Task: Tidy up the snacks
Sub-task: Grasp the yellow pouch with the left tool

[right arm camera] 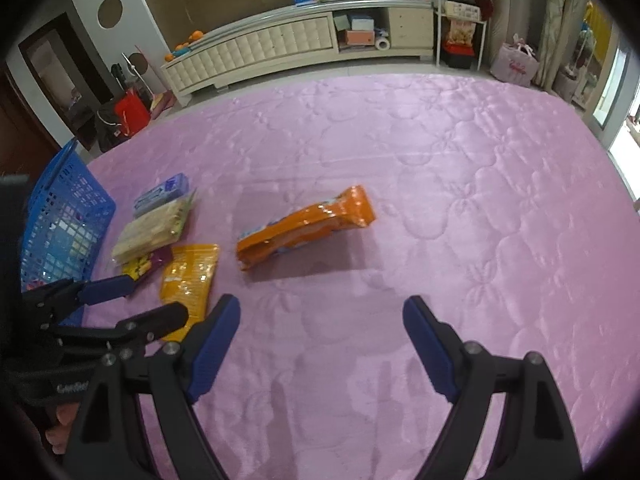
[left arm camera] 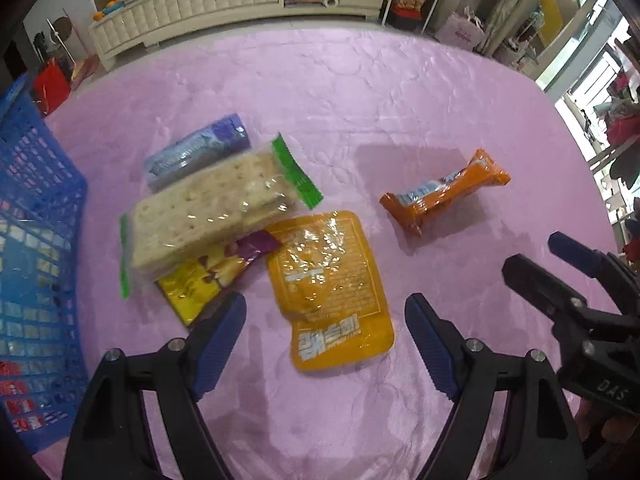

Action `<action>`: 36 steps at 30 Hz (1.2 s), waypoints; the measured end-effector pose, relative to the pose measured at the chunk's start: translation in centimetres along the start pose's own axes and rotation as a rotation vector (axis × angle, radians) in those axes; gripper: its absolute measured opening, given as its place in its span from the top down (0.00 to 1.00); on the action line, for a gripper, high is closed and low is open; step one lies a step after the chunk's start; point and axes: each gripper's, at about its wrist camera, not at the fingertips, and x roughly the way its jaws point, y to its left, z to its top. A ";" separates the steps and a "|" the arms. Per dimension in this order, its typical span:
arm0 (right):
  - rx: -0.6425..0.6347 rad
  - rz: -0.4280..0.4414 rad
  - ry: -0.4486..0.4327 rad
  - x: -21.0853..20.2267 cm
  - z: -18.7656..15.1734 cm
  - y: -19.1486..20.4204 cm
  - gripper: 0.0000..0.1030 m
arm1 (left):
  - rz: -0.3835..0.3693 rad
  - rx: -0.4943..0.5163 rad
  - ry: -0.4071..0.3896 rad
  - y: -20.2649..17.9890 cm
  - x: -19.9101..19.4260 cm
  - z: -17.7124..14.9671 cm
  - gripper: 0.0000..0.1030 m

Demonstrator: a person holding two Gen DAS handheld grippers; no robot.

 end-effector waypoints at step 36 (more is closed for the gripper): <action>0.056 0.036 0.086 2.0 -0.4 -1.2 0.16 | 0.012 0.100 0.017 -1.5 0.3 -1.3 0.72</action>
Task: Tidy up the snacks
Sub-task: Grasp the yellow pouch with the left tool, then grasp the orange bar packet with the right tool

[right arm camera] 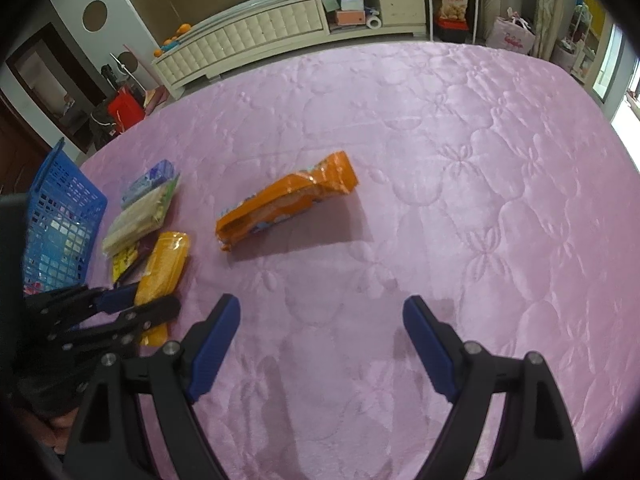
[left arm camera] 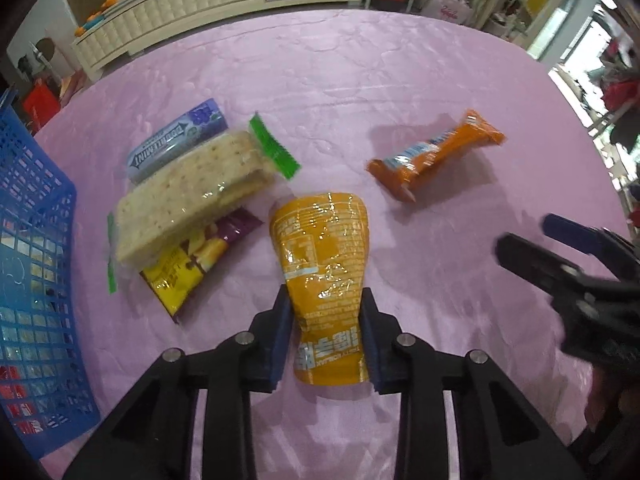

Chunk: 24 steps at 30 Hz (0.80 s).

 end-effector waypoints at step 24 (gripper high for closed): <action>0.102 -0.010 0.043 2.7 6.3 3.1 0.15 | 0.008 0.047 -0.196 2.6 -4.1 2.6 0.71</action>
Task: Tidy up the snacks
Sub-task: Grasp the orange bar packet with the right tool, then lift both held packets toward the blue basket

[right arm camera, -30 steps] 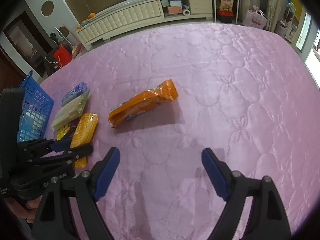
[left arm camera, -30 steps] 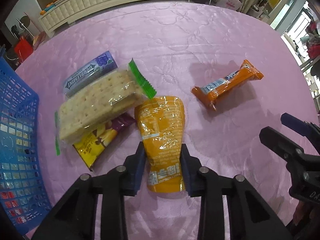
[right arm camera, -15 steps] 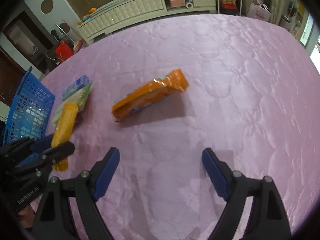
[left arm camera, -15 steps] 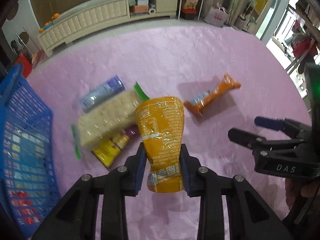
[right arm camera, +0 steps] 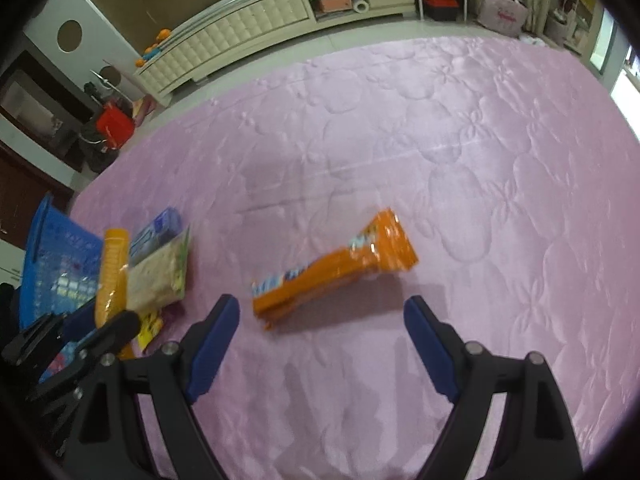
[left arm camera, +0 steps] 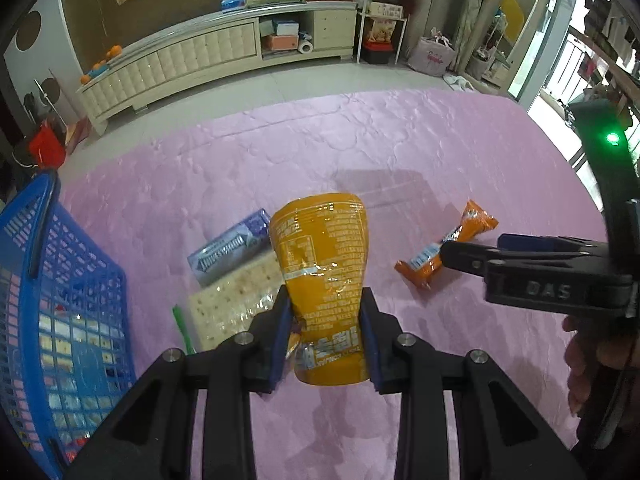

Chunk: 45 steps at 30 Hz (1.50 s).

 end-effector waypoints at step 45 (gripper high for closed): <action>-0.504 -0.006 -0.307 -15.2 -7.8 14.7 0.82 | -0.005 -0.069 -0.264 4.0 -18.2 -6.1 0.71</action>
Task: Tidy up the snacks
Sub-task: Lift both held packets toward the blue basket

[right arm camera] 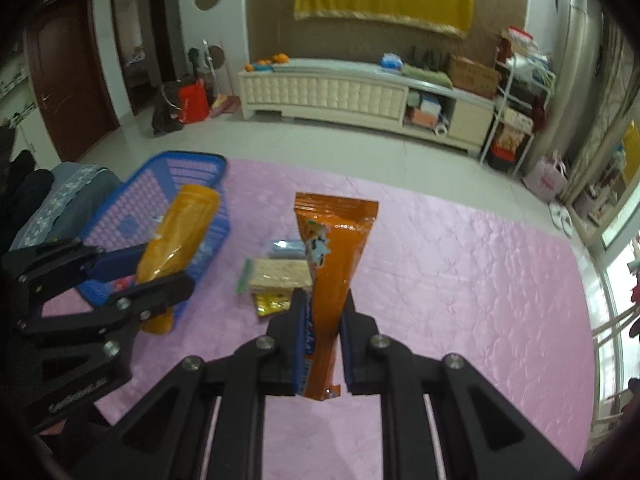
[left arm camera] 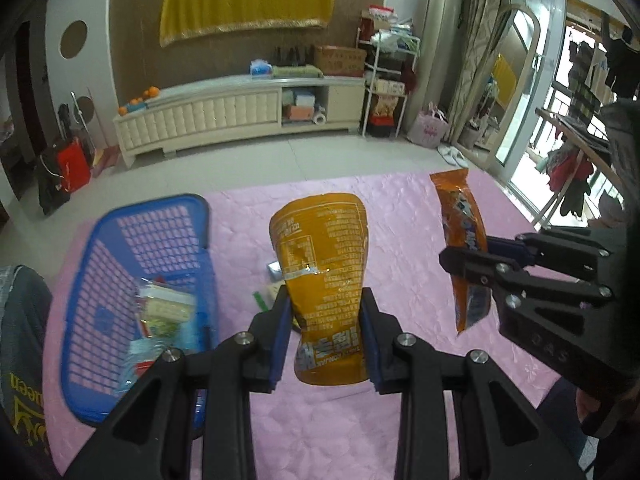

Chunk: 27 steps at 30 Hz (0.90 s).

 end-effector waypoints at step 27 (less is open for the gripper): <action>-0.139 0.182 -0.037 1.4 6.3 13.1 0.82 | 0.114 -0.155 -0.076 14.0 -7.9 -2.3 0.71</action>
